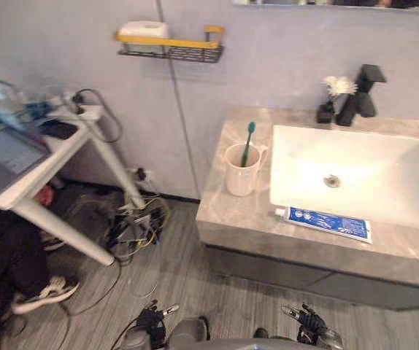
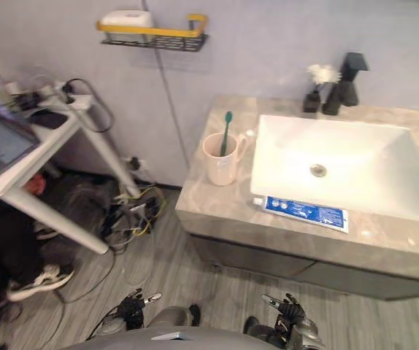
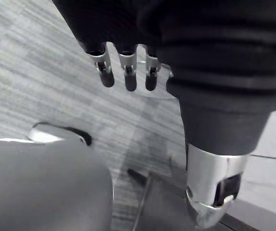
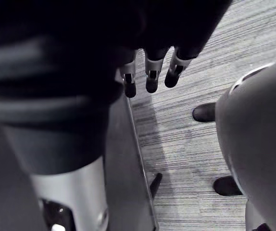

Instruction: Organize washtable

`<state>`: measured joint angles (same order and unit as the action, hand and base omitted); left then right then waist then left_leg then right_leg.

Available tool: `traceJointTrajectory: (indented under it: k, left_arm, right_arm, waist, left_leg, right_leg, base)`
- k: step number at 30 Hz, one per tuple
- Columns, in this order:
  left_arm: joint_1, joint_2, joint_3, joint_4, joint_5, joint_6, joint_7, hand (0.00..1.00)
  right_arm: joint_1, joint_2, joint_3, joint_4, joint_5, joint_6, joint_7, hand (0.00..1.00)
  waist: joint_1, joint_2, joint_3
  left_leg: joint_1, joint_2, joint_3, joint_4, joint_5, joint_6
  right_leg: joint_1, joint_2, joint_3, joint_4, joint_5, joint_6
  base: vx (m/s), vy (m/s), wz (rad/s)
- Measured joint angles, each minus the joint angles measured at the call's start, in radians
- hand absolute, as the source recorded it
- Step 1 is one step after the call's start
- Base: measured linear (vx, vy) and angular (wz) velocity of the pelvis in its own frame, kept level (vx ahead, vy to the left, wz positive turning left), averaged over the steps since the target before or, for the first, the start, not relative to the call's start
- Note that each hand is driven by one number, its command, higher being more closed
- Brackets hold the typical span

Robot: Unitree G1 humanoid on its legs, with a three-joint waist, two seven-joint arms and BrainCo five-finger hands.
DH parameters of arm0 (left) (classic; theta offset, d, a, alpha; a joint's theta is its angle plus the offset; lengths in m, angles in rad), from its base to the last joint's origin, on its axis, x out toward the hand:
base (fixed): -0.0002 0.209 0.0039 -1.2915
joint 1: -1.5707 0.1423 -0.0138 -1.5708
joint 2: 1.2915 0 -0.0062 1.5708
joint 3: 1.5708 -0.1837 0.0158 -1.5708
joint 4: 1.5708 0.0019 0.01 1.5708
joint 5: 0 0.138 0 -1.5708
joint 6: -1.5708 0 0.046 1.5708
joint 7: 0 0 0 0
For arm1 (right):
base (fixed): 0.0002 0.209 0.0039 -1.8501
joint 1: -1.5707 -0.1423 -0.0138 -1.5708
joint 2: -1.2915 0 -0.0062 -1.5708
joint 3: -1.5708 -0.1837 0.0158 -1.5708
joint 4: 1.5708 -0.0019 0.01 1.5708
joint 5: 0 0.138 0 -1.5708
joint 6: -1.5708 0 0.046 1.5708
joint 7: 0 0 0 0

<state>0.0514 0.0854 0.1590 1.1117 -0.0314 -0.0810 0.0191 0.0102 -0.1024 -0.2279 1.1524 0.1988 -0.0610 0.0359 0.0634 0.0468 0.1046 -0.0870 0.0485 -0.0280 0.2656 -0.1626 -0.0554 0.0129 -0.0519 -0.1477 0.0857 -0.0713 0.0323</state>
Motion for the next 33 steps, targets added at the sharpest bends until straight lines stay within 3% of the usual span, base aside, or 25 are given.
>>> traceJointTrajectory:
  k: [4,10,14,18,20,23,24,25,28,33]
  left_arm:
    - [-0.002,0.019,-0.017,0.03,0.003,0.006,-0.001,0.0]
    - [-0.028,0.007,-0.069,0.017,-0.001,-0.003,0.004,0.0]
    - [-0.023,0.007,-0.078,0.018,-0.003,-0.006,0.009,0.0]
    - [-0.021,0.01,-0.057,0.018,-0.002,-0.005,0.008,0.0]
    - [-0.016,0.009,-0.028,0.018,-0.002,-0.005,0.009,0.0]
    - [-0.004,0.016,-0.012,0.019,-0.001,-0.003,0.007,0.0]
    - [0.002,0.036,0.001,0.022,0.0,0.0,0.007,0.0]
    - [0.004,0.041,0.004,0.031,0.0,0.005,0.008,0.0]
    - [0.025,0.031,0.01,0.033,0.001,0.011,0.008,0.0]
    - [0.038,0.034,0.01,0.033,-0.003,0.011,0.01,0.0]
  right_arm:
    - [0.018,0.003,-0.006,0.019,-0.013,0.0,0.009,0.0]
    - [0.018,0.003,-0.048,0.03,-0.023,0.003,0.008,0.0]
    - [0.021,0.007,-0.104,0.036,-0.022,0.007,0.006,0.0]
    - [0.039,0.01,-0.147,0.035,-0.022,0.008,0.005,0.0]
    - [0.048,0.017,-0.17,0.035,-0.022,0.008,0.006,0.0]
    - [0.056,0.015,-0.185,0.035,-0.021,0.008,0.006,0.0]
    - [0.064,0.021,-0.184,0.037,-0.022,0.009,0.007,0.0]
    - [0.064,0.018,-0.185,0.038,-0.022,0.009,0.006,0.0]
    - [0.076,0.004,-0.17,0.039,-0.023,0.014,0.006,0.0]
    - [0.037,0.002,-0.069,0.036,-0.026,0.019,0.008,0.0]
  waist:
    - [-0.018,-0.013,-0.034]
    - [-0.027,-0.014,-0.046]
    - [-0.03,-0.033,-0.029]
    - [-0.028,-0.045,-0.014]
    - [-0.028,-0.055,-0.014]
    - [-0.029,-0.057,-0.018]
    - [-0.029,-0.085,-0.034]
    - [-0.028,-0.072,-0.033]
    - [-0.03,-0.05,-0.042]
    - [-0.014,-0.046,-0.053]
  left_leg:
    - [0.079,-0.041,0.08,-0.113,0.029,0.037]
    - [0.122,-0.063,0.102,-0.16,0.033,0.044]
    - [0.139,-0.061,0.134,-0.165,0.032,0.044]
    - [0.141,-0.043,0.164,-0.149,0.023,0.061]
    - [0.142,-0.04,0.172,-0.148,0.022,0.06]
    - [0.14,-0.016,0.166,-0.143,0.02,0.032]
    - [0.126,-0.012,0.154,-0.134,0.021,0.006]
    - [0.125,0.006,0.143,-0.136,0.031,-0.006]
    - [0.128,0.063,0.095,-0.155,0.06,-0.043]
    - [0.086,0.125,0.053,-0.155,0.077,-0.077]
  right_leg:
    - [-0.009,-0.037,0.066,-0.017,0.009,0.027]
    - [0.004,-0.054,0.094,-0.032,0.013,0.039]
    - [-0.048,-0.051,0.132,0.075,-0.016,0.04]
    - [-0.071,-0.073,0.063,0.142,-0.047,0.021]
    - [-0.085,-0.12,-0.043,0.238,-0.085,-0.008]
    - [-0.088,-0.146,-0.052,0.291,-0.094,0.023]
    - [-0.074,-0.135,-0.048,0.218,-0.115,0.063]
    - [-0.065,-0.114,-0.063,0.193,-0.105,0.059]
    - [-0.006,-0.043,-0.114,0.093,-0.071,0.025]
    - [0.044,0.048,-0.146,-0.069,-0.004,-0.017]
  base:
    - [0.19,0.114,-0.49]
    - [0.1,0.059,-0.2]
    - [0.0,0.006,-0.3]
    - [-0.08,0.0,-0.13]
    - [-0.05,-0.039,-0.12]
    - [-0.05,-0.092,-0.02]
    - [-0.08,-0.229,0.02]
    - [-0.07,-0.256,0.09]
    - [-0.03,-0.223,0.3]
    - [-0.05,-0.162,0.19]
